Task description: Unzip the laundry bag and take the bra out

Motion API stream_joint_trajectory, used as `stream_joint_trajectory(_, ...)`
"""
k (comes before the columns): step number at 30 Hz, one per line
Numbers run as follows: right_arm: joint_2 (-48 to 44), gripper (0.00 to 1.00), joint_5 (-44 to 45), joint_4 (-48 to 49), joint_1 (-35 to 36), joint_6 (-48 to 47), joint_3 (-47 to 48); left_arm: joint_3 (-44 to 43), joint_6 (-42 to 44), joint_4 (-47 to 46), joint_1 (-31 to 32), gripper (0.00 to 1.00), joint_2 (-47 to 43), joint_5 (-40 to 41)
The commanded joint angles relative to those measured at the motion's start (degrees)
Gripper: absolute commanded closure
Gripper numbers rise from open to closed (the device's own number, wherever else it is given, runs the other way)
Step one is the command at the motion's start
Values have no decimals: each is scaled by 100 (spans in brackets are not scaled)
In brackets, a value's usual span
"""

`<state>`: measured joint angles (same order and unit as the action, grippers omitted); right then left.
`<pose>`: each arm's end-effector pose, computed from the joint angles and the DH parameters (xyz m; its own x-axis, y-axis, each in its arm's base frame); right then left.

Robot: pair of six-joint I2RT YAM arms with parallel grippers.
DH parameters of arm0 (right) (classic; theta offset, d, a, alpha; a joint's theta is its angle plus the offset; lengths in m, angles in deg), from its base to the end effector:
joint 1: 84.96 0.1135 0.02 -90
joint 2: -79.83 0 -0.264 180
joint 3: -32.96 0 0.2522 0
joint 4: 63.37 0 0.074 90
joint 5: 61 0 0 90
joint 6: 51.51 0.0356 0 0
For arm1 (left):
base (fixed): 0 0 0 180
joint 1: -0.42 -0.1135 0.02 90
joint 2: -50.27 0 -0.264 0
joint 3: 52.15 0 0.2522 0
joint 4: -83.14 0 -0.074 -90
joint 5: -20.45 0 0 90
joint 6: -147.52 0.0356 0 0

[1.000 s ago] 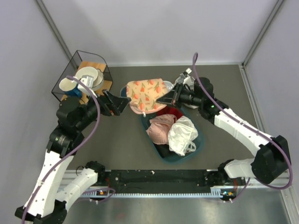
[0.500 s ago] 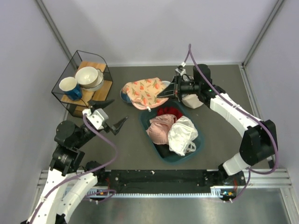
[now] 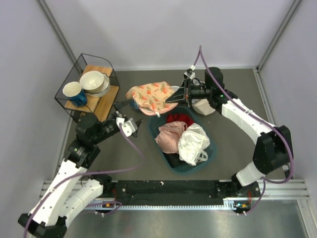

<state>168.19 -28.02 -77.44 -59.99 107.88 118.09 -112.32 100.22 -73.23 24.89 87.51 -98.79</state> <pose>0.3078 0.1763 0.3354 -0.9896 0.1012 -0.1026 -0.0841 0.1722 0.9815 0.1267 -0.0768 0.3702 0.5384 0.4051 -0.7389 0.5999 0.4316 0.6737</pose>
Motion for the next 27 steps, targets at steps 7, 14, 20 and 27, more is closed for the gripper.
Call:
stream_joint_trajectory(7, 76, 100, -178, 577, -10, 180, 105, -597, 942, -284, 497, 12, 689, 110)
stream_joint_trajectory(14, 112, 100, -240, 647, -10, 172, 79, -746, 1065, -336, 541, 18, 680, 330)
stream_joint_trajectory(20, 155, 100, -266, 805, -10, 277, 17, -676, 1004, -416, 541, 19, 645, 313)
stream_joint_trajectory(27, 112, 100, -258, 858, -10, 330, 17, -825, 1083, -284, 612, 16, 1039, 85)
